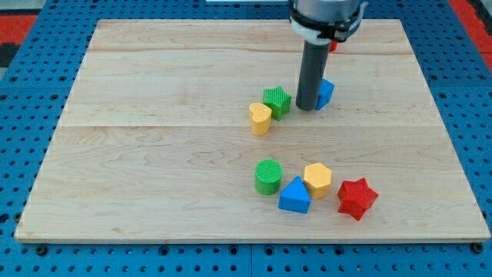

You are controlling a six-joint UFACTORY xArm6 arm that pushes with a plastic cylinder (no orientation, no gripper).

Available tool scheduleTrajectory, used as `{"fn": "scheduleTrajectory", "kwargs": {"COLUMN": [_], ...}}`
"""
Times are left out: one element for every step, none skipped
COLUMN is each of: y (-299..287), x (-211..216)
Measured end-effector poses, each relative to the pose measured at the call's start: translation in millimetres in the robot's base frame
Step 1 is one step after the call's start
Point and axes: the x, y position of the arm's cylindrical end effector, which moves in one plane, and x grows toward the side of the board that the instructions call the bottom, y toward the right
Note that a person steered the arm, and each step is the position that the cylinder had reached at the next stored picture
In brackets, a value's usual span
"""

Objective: Move the blue cube to the bottom of the red circle

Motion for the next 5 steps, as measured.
{"fn": "scheduleTrajectory", "kwargs": {"y": [8, 40, 52, 50, 55], "x": [-11, 10, 5, -7, -12]}}
